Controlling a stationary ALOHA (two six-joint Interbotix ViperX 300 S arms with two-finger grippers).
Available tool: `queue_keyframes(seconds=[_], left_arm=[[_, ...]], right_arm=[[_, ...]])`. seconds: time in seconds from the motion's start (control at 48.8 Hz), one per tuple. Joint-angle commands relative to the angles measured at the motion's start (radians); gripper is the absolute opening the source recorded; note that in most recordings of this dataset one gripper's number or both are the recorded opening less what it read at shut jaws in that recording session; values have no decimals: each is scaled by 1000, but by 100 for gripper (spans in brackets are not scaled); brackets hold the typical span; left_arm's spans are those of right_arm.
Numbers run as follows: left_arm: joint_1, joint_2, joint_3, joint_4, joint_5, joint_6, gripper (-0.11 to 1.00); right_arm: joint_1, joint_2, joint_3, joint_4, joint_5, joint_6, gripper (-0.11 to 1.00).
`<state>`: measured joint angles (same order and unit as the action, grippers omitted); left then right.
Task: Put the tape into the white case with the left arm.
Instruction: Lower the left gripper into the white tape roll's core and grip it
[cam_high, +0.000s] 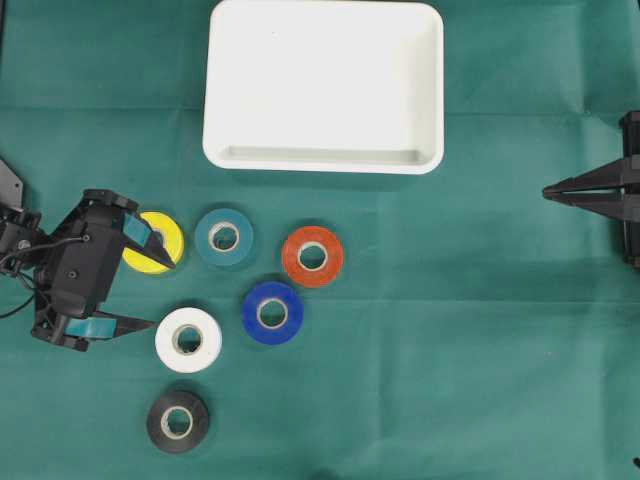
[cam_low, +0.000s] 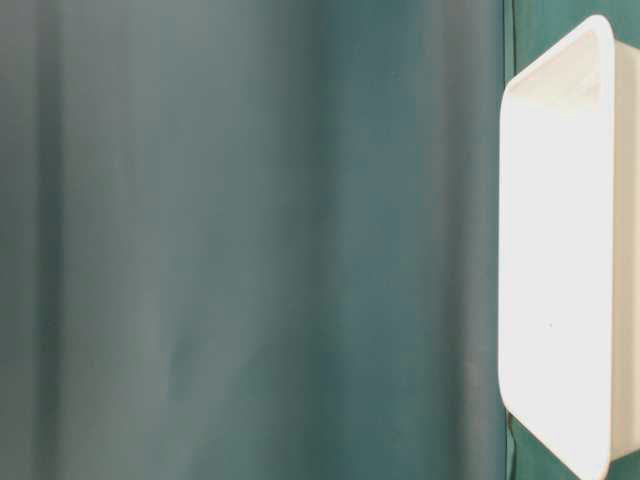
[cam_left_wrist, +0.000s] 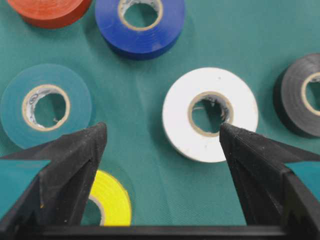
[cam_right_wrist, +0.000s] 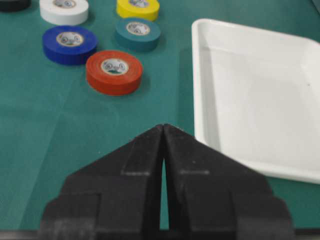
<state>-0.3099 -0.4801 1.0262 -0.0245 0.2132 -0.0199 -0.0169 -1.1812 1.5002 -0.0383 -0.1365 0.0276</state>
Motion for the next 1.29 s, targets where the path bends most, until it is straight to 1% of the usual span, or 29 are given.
queue_keyframes(seconds=[0.0, 0.287, 0.533, 0.697, 0.923, 1.046, 1.271], left_arm=[[-5, -5, -21, 0, -3, 2, 95], [-6, 34, -46, 3, -8, 5, 95], [-18, 146, -104, 3, -8, 34, 95], [-37, 219, -127, 2, -3, 32, 95], [-37, 258, -138, 2, -9, 37, 95], [-37, 281, -143, 2, -34, 37, 95], [-37, 380, -143, 2, -92, 38, 95]], right_arm=[[-2, 15, -11, 0, 6, 2, -10], [-2, 15, -11, -2, 14, 2, -10], [-2, 15, -11, -2, 14, 2, -10], [-2, 17, -11, -2, 14, 2, -10], [-2, 15, -11, -2, 17, 2, -10], [-2, 14, -11, 0, 21, 2, -10], [-2, 14, -9, -2, 28, 2, -10]])
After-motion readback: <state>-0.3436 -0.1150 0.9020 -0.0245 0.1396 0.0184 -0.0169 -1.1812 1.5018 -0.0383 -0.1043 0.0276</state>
